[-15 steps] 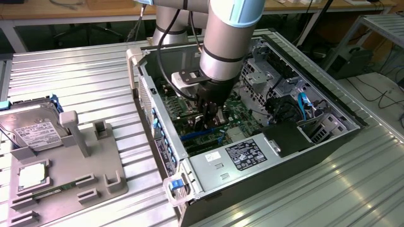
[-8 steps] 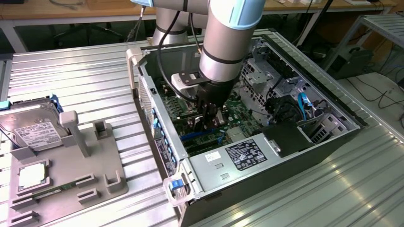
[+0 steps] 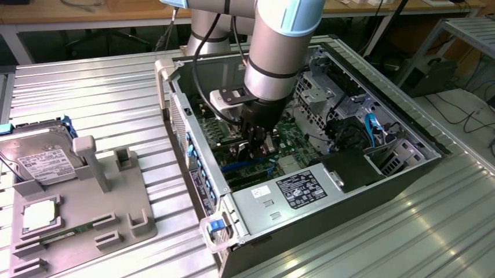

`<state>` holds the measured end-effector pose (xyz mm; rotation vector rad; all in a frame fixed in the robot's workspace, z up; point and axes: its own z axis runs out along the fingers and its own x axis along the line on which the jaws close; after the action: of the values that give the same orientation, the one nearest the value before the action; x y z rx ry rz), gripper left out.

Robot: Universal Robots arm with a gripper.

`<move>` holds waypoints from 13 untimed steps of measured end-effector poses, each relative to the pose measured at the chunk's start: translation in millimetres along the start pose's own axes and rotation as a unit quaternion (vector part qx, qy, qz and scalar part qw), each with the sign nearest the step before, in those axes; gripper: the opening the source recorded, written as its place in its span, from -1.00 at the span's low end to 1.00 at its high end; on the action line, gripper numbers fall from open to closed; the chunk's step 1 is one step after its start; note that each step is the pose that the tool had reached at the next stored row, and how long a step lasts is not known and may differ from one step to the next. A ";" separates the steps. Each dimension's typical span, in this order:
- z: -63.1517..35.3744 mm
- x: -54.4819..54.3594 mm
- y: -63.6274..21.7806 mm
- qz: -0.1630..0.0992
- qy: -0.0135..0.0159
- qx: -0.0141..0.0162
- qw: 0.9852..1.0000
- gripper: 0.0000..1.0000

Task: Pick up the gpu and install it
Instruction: 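Insert the gpu into the slot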

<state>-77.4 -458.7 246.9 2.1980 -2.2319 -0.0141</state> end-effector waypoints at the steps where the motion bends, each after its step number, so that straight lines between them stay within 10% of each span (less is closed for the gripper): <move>1: 0.0 -0.2 0.1 0.000 0.000 0.000 1.000 -0.43; 13: 0.3 -2.3 0.1 0.000 0.000 0.000 1.000 -0.43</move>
<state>-77.5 -456.4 246.6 2.1978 -2.2318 -0.0140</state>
